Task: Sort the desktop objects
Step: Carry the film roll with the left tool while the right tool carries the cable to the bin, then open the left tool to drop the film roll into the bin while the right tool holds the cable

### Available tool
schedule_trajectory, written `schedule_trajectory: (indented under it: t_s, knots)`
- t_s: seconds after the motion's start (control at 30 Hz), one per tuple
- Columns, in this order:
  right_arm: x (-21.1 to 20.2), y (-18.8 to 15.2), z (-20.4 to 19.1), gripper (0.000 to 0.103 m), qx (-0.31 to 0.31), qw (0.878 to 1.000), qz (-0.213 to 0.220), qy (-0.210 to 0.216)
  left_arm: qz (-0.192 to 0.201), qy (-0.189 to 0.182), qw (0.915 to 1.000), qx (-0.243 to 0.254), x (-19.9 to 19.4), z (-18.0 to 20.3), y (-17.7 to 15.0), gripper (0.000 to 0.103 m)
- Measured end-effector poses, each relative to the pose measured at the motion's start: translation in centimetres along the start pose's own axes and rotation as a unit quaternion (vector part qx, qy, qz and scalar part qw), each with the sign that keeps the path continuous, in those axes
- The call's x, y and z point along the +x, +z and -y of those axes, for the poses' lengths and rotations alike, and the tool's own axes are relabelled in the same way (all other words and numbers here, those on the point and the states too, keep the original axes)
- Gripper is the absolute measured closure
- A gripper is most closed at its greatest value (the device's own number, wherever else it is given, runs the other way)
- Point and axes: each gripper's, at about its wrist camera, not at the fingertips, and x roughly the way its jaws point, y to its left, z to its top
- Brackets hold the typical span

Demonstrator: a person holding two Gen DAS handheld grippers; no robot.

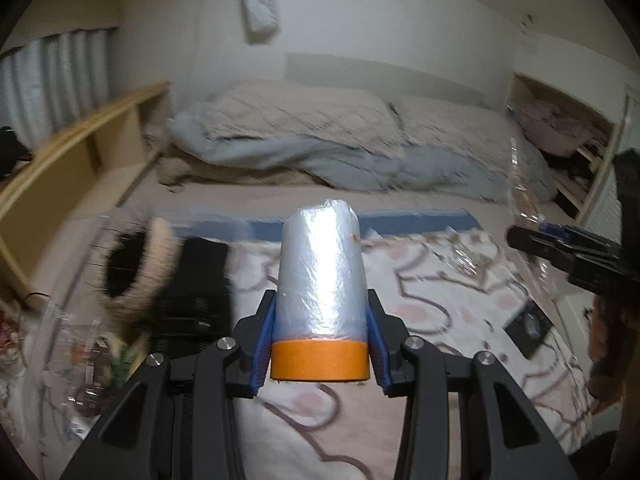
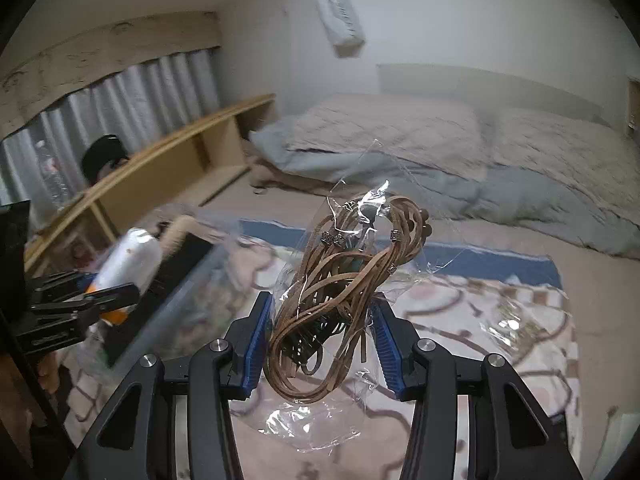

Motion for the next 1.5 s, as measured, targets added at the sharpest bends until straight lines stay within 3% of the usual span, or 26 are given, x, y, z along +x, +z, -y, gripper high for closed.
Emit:
schedule_trajectory:
  t_s: [0.2,0.4,0.53,0.7,0.97,1.0,1.07,1.13,1.33,1.4,1.5]
  knots:
    - [0.9,0.9,-4.9,0.054,-0.015,0.998,0.013,0.061,-0.001,0.025,0.999,-0.038,-0.4,-5.1,-0.5,0.062]
    - [2.4,1.1,-8.5,0.054,-0.039,0.994,0.002,0.101,-0.002,0.065,0.9974,-0.031,-1.1,-9.1,-0.9,0.062]
    - [3.1,1.1,-9.8,0.054,-0.048,0.992,-0.005,0.117,-0.048,0.059,0.997,-0.014,-0.3,-11.5,-1.9,0.062]
    - [3.9,1.0,-10.6,0.054,-0.052,0.99,-0.014,0.13,-0.115,0.075,0.9906,0.004,2.2,-12.8,-3.6,0.062]
    - [5.0,0.8,-11.0,0.054,-0.058,0.989,-0.028,0.136,-0.168,0.149,0.9744,0.008,7.3,-14.0,-5.2,0.062]
    - [5.2,0.8,-11.0,0.054,-0.06,0.989,-0.029,0.135,-0.172,0.155,0.9728,0.008,7.7,-14.2,-5.3,0.06]
    - [5.5,0.8,-11.0,0.054,-0.06,0.989,-0.032,0.135,-0.185,0.166,0.9685,0.004,8.0,-14.3,-5.5,0.041]
    - [5.6,0.8,-10.9,0.054,-0.057,0.988,-0.034,0.137,-0.168,0.171,0.9708,-0.003,7.1,-14.5,-5.3,0.024]
    - [5.7,1.2,-10.7,0.054,-0.05,0.988,-0.033,0.143,-0.137,0.168,0.9762,-0.009,3.9,-14.6,-4.6,0.022]
    - [5.9,1.2,-10.9,0.054,-0.05,0.988,-0.035,0.144,-0.142,0.198,0.9699,0.016,3.7,-14.5,-4.6,0.023]
    - [6.0,1.1,-11.1,0.054,-0.055,0.987,-0.038,0.147,-0.149,0.26,0.9529,0.047,3.5,-14.8,-4.9,0.023]
